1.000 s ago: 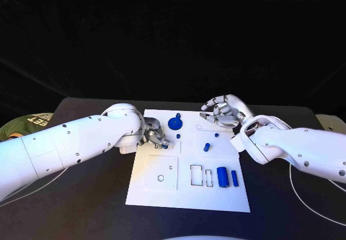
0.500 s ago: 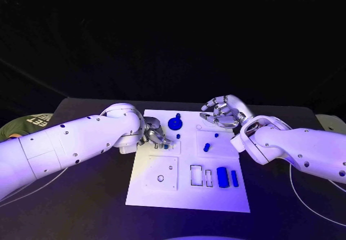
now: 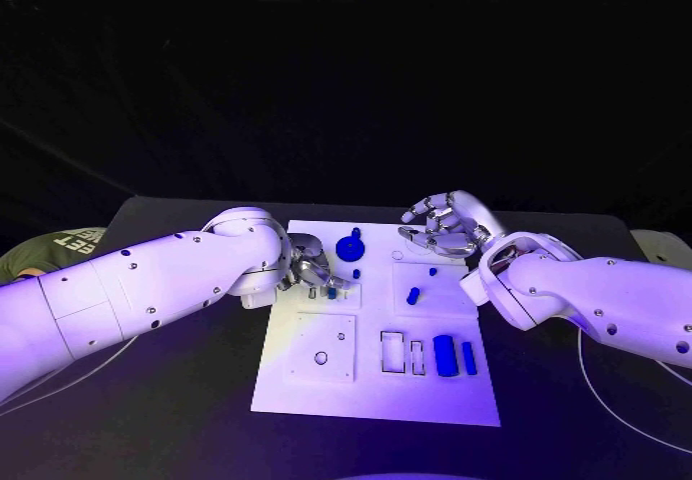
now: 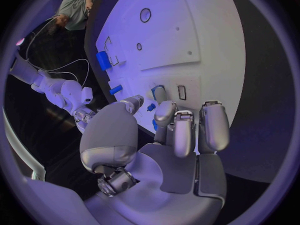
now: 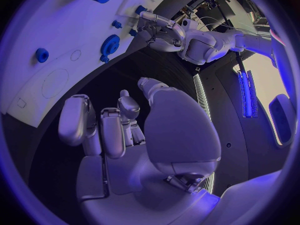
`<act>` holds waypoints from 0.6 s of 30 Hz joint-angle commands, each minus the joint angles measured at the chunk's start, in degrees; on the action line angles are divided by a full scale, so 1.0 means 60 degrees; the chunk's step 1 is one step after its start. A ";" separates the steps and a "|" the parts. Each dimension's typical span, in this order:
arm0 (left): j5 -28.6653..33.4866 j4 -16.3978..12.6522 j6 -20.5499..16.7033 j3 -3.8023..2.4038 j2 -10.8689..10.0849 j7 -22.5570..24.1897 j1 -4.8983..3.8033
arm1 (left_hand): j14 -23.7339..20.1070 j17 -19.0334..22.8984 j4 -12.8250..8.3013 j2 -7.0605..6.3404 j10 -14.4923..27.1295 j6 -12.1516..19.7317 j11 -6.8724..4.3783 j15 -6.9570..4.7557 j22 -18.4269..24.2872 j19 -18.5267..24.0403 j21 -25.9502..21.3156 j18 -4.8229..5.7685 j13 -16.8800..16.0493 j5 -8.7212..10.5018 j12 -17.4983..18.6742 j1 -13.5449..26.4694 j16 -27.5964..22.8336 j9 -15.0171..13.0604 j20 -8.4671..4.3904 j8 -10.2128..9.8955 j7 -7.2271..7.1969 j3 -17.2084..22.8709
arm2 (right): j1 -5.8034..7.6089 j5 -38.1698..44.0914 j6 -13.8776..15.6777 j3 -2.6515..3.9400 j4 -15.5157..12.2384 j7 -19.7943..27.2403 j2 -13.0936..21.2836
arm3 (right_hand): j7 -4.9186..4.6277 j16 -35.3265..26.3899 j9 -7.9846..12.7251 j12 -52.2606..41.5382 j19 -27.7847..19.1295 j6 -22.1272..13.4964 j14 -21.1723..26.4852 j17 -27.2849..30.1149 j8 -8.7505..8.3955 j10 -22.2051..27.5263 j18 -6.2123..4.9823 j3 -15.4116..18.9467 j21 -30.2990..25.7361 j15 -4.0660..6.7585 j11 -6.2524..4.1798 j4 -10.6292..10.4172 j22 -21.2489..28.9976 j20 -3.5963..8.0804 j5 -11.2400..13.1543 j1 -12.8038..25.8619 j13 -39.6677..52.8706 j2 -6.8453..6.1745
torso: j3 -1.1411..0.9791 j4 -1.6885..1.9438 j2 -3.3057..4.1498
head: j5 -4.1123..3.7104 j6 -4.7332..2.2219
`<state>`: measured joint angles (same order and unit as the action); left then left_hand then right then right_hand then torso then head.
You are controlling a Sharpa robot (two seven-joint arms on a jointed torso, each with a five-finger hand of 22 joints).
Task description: Assemble the parts on the task board
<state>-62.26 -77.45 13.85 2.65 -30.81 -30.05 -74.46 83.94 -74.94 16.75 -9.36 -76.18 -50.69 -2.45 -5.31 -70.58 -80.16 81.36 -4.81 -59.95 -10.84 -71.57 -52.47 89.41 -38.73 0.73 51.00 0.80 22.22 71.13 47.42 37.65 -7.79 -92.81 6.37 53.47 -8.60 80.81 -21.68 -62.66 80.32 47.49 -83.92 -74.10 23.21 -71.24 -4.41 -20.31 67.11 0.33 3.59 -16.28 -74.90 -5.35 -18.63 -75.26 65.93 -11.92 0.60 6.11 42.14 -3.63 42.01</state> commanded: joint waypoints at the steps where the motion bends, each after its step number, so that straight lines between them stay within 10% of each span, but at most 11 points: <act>1: 0.0109 -0.0034 -0.0010 -0.0009 -0.0001 0.0017 0.0000 | 0.0970 -0.2361 -0.0018 0.0092 0.0013 -0.0037 -0.0055 -0.0088 -0.0001 -0.0051 0.0032 0.0134 0.0016 0.0014 -0.0016 -0.0004 0.0031 0.0012 -0.0023 -0.0042 0.0028 -0.0031 | -0.0007 0.0031 -0.0055 0.0000 -0.0004 0.0073 -0.0007 | 0.0044 -0.0053 0.0015 0.0005 0.0008 0.0005 -0.0343 -0.0011 0.0016 -0.0008 -0.0050 0.0019 -0.0063 0.0081 -0.0025 -0.0033 -0.0767 0.0021 -0.0018 0.0127 -0.0014 0.0001 | -0.0001 -0.0004 0.0000 | 0.0000 -0.0012; 10: 0.0049 -0.0220 -0.0249 -0.0219 -0.0302 0.0058 -0.0019 | 0.0927 -0.2205 -0.0031 0.0132 0.0142 0.0051 -0.0038 -0.0083 0.0157 0.0027 -0.0047 0.0103 0.0221 -0.0035 0.0121 -0.0327 -0.0041 0.0017 -0.0024 -0.0081 0.0049 -0.0059 | -0.0009 0.0031 -0.0050 0.0000 0.0012 0.0069 0.0008 | 0.0050 -0.0055 0.0018 -0.0018 0.0023 0.0005 -0.0347 -0.0019 0.0022 -0.0026 -0.0046 0.0023 -0.0056 0.0085 -0.0030 -0.0024 -0.0771 0.0023 -0.0019 0.0172 -0.0004 0.0013 | -0.0011 0.0006 -0.0012 | -0.0062 -0.0116; 15: 0.0055 -0.0400 -0.0624 -0.0330 -0.0604 0.0124 -0.0153 | 0.0705 -0.1452 -0.0005 0.0102 0.1201 0.0590 0.0187 0.0094 0.1289 0.0600 -0.0673 -0.0108 0.1829 -0.0093 0.1274 -0.0833 -0.0435 0.0171 0.0106 -0.0485 0.0311 -0.0246 | -0.0010 0.0030 -0.0048 -0.0001 0.0050 0.0061 0.0016 | 0.0050 -0.0055 0.0018 -0.0018 0.0023 0.0005 -0.0347 -0.0019 0.0022 -0.0026 -0.0046 0.0023 -0.0056 0.0085 -0.0030 -0.0024 -0.0771 0.0023 -0.0019 0.0172 -0.0004 0.0013 | 0.0000 0.0010 -0.0011 | -0.0129 -0.0195; 18: 0.0102 -0.0492 -0.0722 -0.0392 -0.0818 0.0154 -0.0313 | 0.0710 -0.1447 -0.0005 0.0038 0.1231 0.0784 0.0283 0.0174 0.1304 0.0585 -0.0707 -0.0109 0.1877 -0.0056 0.1303 -0.0923 -0.0444 0.0305 0.0166 -0.0746 0.0424 -0.0361 | -0.0010 0.0028 -0.0047 -0.0003 0.0066 0.0057 0.0025 | 0.0050 -0.0055 0.0018 -0.0018 0.0023 0.0005 -0.0347 -0.0019 0.0022 -0.0026 -0.0046 0.0023 -0.0056 0.0085 -0.0030 -0.0024 -0.0771 0.0023 -0.0019 0.0172 -0.0004 0.0013 | 0.0001 0.0010 -0.0007 | -0.0145 -0.0213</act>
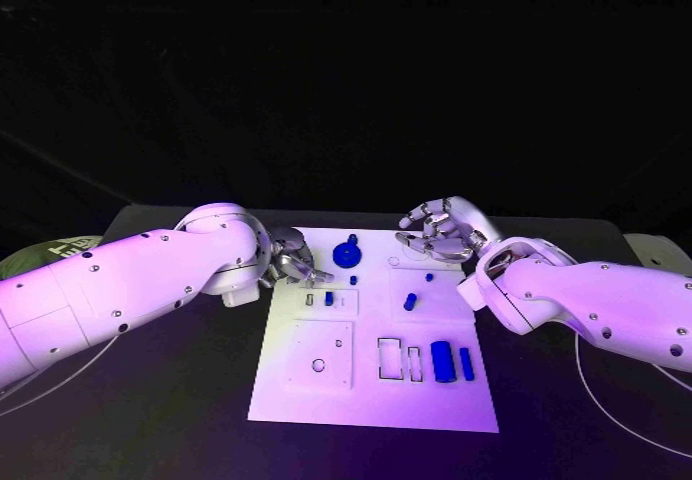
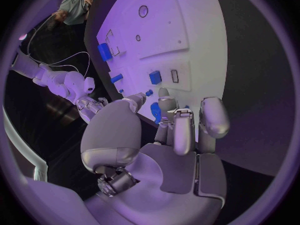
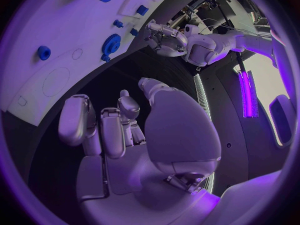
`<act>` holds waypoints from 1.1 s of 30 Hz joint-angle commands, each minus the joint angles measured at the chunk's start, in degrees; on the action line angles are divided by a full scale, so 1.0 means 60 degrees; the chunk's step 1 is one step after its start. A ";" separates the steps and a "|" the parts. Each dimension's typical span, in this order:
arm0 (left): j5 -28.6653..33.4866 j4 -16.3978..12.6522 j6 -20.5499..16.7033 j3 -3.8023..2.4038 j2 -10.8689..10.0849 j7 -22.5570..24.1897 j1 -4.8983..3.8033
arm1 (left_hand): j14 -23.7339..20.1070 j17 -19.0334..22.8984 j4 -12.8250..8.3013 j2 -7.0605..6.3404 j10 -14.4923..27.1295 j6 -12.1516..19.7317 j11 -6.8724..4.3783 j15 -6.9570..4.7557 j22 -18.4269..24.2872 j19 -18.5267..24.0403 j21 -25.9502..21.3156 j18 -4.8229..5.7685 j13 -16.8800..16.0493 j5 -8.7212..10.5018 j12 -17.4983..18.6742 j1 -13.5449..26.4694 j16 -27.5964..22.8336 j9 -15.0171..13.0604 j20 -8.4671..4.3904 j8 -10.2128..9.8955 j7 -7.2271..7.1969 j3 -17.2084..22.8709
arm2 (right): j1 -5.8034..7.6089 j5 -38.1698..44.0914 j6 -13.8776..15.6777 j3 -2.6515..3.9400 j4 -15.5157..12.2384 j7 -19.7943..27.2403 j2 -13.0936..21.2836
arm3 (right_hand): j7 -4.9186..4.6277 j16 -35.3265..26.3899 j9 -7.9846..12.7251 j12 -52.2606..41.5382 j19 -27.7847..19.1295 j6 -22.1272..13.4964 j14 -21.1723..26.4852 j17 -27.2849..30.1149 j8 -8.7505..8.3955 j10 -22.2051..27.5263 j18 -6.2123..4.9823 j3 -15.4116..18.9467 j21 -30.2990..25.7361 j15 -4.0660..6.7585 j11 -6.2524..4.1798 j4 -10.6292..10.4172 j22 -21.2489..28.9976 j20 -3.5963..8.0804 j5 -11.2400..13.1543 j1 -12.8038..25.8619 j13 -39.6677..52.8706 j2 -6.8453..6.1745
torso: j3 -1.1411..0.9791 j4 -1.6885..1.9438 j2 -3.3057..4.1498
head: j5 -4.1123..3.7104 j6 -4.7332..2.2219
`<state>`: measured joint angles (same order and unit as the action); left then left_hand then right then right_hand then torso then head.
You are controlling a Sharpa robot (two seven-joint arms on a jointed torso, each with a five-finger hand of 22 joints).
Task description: Assemble the parts on the task board
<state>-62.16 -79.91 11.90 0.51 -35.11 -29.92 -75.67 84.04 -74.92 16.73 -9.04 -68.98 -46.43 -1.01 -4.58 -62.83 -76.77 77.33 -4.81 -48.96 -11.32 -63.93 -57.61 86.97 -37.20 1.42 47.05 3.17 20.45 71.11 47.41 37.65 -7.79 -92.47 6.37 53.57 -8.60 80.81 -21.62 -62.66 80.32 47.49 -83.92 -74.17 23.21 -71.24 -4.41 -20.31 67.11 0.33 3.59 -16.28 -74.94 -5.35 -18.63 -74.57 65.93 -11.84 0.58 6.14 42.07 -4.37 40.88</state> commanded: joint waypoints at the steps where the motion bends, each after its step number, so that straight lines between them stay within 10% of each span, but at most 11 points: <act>1: 0.0109 -0.0090 -0.0401 -0.0053 -0.0166 0.0141 -0.0178 | 0.0694 -0.1447 -0.0003 -0.0026 0.0033 0.0075 0.0048 0.0058 0.0018 0.0020 -0.0039 -0.0110 0.0052 0.0030 0.0033 -0.0071 -0.0039 0.0059 0.0055 -0.0101 0.0034 -0.0079 | -0.0007 0.0029 -0.0045 -0.0003 0.0014 0.0055 0.0013 | 0.0050 -0.0055 0.0009 -0.0018 0.0023 0.0005 -0.0347 -0.0008 0.0022 -0.0026 -0.0046 0.0023 -0.0055 0.0084 -0.0030 -0.0024 -0.0764 0.0023 -0.0020 0.0057 -0.0005 -0.0001 | 0.0005 0.0008 0.0006 | -0.0017 -0.0028; 11: 0.0323 0.0691 -0.0011 -0.0105 -0.0158 0.0198 -0.0652 | 0.0715 -0.1491 -0.0003 -0.0194 0.0135 0.0206 0.0184 0.0180 0.0006 -0.0026 -0.0070 -0.0108 0.0279 0.0045 0.0139 -0.0375 -0.0020 0.0361 0.0162 -0.0637 0.0194 -0.0391 | -0.0007 0.0028 -0.0033 -0.0006 0.0048 0.0055 0.0015 | 0.0050 -0.0055 0.0009 -0.0018 0.0023 0.0005 -0.0347 -0.0008 0.0022 -0.0026 -0.0046 0.0023 -0.0055 0.0084 -0.0030 -0.0024 -0.0764 0.0023 -0.0020 0.0057 -0.0005 -0.0001 | 0.0016 0.0013 0.0029 | 0.0087 -0.0074; 33: -0.0310 0.2554 0.0516 0.0124 0.1030 0.0358 -0.0585 | 0.0740 -0.1579 0.0010 -0.0087 0.0204 0.0232 0.0247 0.0236 -0.0049 -0.0057 -0.0050 -0.0099 0.0362 0.0054 0.0184 -0.0395 0.0028 0.0475 0.0186 -0.0855 0.0261 -0.0479 | -0.0019 0.0027 -0.0034 -0.0007 0.0077 0.0080 -0.0036 | 0.0055 -0.0049 0.0011 -0.0018 0.0035 0.0006 -0.0354 -0.0026 0.0027 -0.0026 -0.0043 0.0014 -0.0049 0.0089 -0.0035 -0.0006 -0.0768 0.0027 -0.0025 0.0058 -0.0013 0.0009 | 0.0001 -0.0027 0.0041 | 0.0107 -0.0072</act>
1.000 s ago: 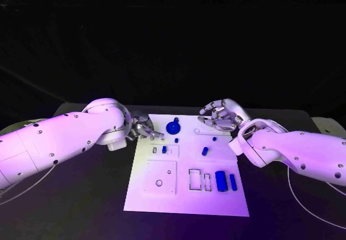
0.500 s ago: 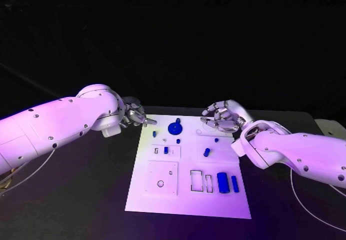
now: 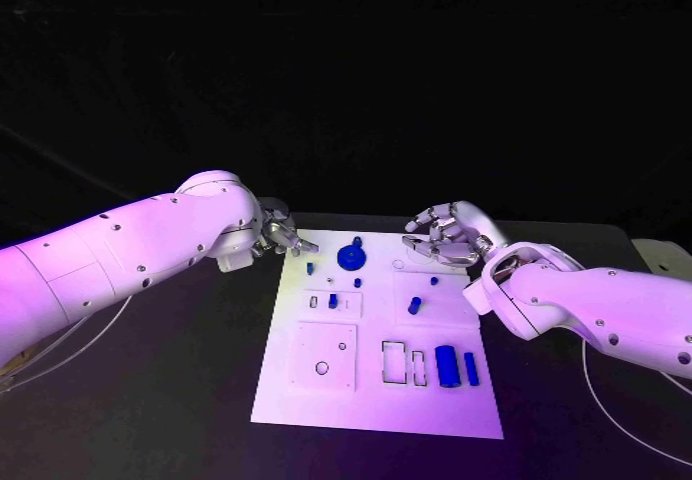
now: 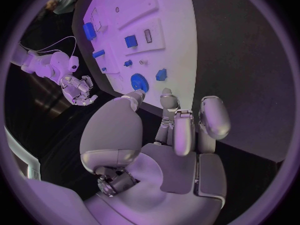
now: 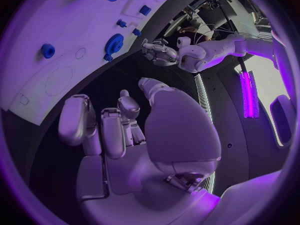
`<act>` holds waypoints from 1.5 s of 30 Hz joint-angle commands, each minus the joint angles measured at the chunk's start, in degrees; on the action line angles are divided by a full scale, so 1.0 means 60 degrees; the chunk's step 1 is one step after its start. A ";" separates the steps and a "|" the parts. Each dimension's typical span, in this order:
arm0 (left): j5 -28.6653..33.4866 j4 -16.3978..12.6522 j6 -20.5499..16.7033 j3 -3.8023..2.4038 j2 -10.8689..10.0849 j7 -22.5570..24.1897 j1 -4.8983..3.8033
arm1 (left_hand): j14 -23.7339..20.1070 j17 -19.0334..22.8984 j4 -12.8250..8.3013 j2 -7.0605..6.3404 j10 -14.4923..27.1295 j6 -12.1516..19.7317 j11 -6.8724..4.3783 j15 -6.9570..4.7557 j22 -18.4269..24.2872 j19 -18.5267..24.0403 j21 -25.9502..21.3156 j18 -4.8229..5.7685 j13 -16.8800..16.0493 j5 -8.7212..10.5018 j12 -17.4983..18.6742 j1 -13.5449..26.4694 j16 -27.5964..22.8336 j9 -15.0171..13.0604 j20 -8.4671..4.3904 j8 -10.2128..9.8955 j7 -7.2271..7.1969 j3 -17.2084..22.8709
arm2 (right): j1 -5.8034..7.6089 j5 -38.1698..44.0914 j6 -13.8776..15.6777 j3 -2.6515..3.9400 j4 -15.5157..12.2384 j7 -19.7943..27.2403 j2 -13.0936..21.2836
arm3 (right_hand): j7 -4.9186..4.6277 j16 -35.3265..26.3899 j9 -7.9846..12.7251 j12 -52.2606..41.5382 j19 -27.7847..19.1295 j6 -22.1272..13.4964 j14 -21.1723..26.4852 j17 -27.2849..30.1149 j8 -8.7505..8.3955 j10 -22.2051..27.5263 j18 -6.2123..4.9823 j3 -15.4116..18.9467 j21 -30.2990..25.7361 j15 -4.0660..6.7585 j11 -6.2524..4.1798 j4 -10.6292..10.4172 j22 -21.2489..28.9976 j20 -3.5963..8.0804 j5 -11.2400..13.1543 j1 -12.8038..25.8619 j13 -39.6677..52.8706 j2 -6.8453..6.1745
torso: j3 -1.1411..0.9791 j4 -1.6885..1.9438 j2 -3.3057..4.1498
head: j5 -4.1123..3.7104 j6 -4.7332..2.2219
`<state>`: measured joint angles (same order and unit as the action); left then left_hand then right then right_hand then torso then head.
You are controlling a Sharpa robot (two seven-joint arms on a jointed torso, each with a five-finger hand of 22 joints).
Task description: Assemble the parts on the task board
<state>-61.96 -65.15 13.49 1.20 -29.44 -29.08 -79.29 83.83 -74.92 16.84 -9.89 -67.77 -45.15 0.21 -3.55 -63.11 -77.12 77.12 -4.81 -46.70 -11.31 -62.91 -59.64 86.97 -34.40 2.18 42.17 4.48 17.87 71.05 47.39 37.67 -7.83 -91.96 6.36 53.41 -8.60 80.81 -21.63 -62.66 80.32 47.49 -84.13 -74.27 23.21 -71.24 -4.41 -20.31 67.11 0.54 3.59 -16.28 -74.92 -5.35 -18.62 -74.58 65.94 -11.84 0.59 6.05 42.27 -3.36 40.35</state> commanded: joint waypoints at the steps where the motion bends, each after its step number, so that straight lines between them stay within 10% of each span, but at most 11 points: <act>1: -0.0349 0.0135 0.0272 0.0021 0.0116 0.0235 0.0025 | 0.0776 -0.1589 -0.0005 0.0054 -0.0005 0.0015 0.0048 0.0067 -0.0016 -0.0004 -0.0009 -0.0095 -0.0030 0.0059 0.0002 -0.0048 0.0032 0.0014 0.0062 -0.0054 0.0046 -0.0063 | -0.0010 0.0027 -0.0039 -0.0001 -0.0006 0.0084 -0.0009 | 0.0055 -0.0049 0.0013 -0.0018 0.0035 0.0006 -0.0318 -0.0009 0.0027 -0.0026 -0.0044 0.0014 -0.0049 0.0054 -0.0035 -0.0006 -0.0771 0.0027 -0.0025 0.0059 -0.0014 0.0009 | 0.0000 -0.0014 0.0009 | -0.0067 0.0021; 45: 0.0197 0.0696 0.0606 0.0144 0.0539 0.0225 0.0274 | 0.0822 -0.1761 -0.0050 0.0519 -0.0201 -0.0400 0.0011 0.0052 -0.0282 -0.0104 0.0127 -0.0052 -0.0391 0.0060 -0.0359 -0.0690 0.0130 0.0125 0.0094 -0.0276 -0.0003 -0.0157 | -0.0027 0.0012 -0.0046 -0.0001 -0.0012 0.0080 -0.0067 | 0.0058 -0.0060 0.0016 -0.0024 0.0043 0.0008 -0.0320 -0.0006 0.0035 -0.0030 -0.0045 0.0001 -0.0067 0.0059 -0.0039 0.0002 -0.0764 0.0032 -0.0034 0.0075 -0.0021 0.0027 | -0.0006 -0.0033 0.0016 | -0.0102 0.0140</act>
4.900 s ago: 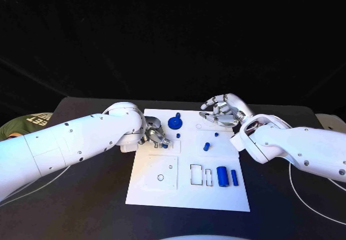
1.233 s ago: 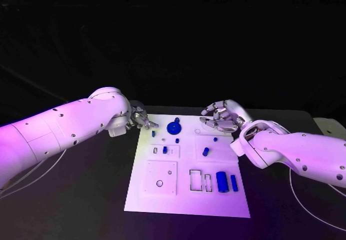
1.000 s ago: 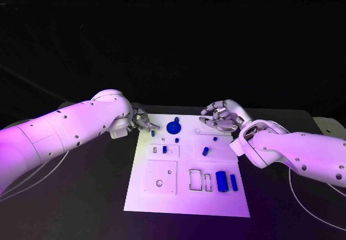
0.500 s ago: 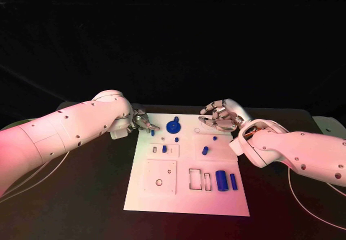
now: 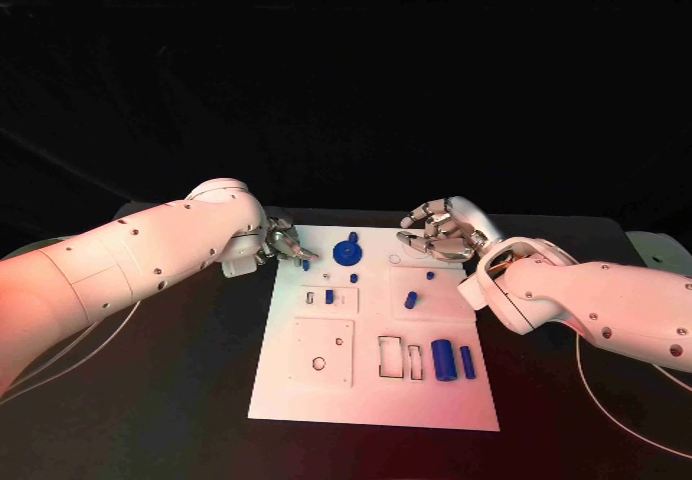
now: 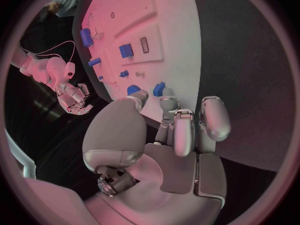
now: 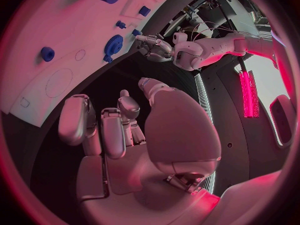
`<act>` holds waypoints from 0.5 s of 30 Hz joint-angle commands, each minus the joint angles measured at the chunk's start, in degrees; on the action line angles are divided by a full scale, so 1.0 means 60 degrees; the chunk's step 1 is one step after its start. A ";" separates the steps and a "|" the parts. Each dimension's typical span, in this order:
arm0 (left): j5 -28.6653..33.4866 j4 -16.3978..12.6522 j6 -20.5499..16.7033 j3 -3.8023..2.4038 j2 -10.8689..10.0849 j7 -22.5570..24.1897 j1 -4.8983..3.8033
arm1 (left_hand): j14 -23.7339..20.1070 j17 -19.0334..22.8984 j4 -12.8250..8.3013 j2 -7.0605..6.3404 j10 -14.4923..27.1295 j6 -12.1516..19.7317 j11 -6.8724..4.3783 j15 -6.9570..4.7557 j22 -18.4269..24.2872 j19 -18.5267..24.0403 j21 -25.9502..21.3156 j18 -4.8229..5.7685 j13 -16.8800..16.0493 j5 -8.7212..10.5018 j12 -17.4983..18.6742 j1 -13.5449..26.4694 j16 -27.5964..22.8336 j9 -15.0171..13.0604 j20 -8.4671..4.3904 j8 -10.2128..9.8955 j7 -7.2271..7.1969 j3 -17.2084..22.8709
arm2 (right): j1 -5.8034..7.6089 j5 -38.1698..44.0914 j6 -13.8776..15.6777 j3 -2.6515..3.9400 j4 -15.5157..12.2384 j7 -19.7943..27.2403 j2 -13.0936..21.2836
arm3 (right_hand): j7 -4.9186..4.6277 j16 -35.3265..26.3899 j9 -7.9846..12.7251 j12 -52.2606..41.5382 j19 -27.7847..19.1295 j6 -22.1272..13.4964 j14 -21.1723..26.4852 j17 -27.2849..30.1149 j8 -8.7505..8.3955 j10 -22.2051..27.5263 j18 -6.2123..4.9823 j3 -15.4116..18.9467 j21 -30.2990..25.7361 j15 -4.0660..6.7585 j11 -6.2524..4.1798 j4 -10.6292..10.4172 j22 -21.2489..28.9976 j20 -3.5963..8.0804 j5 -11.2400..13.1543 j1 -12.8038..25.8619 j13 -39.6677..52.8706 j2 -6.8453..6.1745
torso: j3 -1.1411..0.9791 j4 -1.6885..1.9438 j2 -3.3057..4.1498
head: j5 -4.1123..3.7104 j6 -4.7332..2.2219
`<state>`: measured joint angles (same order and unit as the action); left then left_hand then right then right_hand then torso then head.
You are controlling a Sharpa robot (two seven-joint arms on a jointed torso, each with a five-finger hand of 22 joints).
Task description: Assemble the parts on the task board
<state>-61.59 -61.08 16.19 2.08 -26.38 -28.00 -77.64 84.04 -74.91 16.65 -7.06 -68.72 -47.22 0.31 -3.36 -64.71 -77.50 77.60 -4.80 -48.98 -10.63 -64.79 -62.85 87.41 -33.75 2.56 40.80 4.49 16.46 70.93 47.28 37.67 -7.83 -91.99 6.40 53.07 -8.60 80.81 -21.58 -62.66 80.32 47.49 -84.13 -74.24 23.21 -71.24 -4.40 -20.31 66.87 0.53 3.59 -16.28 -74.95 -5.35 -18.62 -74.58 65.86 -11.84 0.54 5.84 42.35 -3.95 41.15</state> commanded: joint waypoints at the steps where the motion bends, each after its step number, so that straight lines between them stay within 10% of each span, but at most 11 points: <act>1: 0.0164 0.0025 0.0149 -0.0002 0.0032 0.0036 0.0001 | 0.0787 -0.1758 -0.0025 0.0069 -0.0037 -0.0053 -0.0009 0.0018 -0.0017 -0.0039 0.0048 -0.0053 -0.0007 -0.0047 -0.0047 -0.0230 0.0054 0.0020 0.0028 -0.0059 -0.0005 0.0092 | -0.0007 0.0030 -0.0045 -0.0001 -0.0008 0.0074 -0.0011 | 0.0057 -0.0060 0.0008 -0.0024 0.0043 0.0007 -0.0321 -0.0010 0.0035 -0.0030 -0.0045 0.0001 -0.0028 0.0059 -0.0039 0.0002 -0.0760 0.0032 -0.0034 0.0075 -0.0008 0.0027 | 0.0004 0.0004 0.0003 | -0.0008 0.0006; 15: 0.0291 0.0075 0.0151 -0.0002 0.0097 0.0011 0.0001 | 0.0788 -0.1765 -0.0036 0.0107 -0.0059 -0.0075 -0.0015 0.0014 -0.0052 -0.0050 0.0066 -0.0047 -0.0061 -0.0040 -0.0097 -0.0440 0.0058 0.0016 0.0025 -0.0071 -0.0012 0.0118 | -0.0007 0.0030 -0.0049 -0.0001 -0.0013 0.0073 -0.0017 | 0.0057 -0.0060 0.0008 -0.0024 0.0043 0.0007 -0.0321 -0.0010 0.0035 -0.0030 -0.0045 0.0001 -0.0028 0.0059 -0.0039 0.0002 -0.0760 0.0032 -0.0034 0.0075 -0.0008 0.0027 | 0.0008 -0.0003 0.0004 | -0.0001 0.0049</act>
<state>-60.56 -60.66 16.26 2.09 -25.99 -28.10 -77.64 84.04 -74.91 16.43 -6.24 -68.72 -47.22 0.32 -3.36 -64.98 -77.50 77.60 -4.81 -49.25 -10.63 -65.03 -64.94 87.41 -33.68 2.56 40.57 4.48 16.69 70.93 47.26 37.66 -7.83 -91.98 6.40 53.01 -8.60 80.81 -21.59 -62.66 80.32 47.49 -84.13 -74.24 23.21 -71.24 -4.41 -20.31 66.87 0.53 3.59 -16.28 -74.94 -5.35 -18.62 -74.58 65.87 -11.84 0.58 5.88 42.36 -3.96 41.39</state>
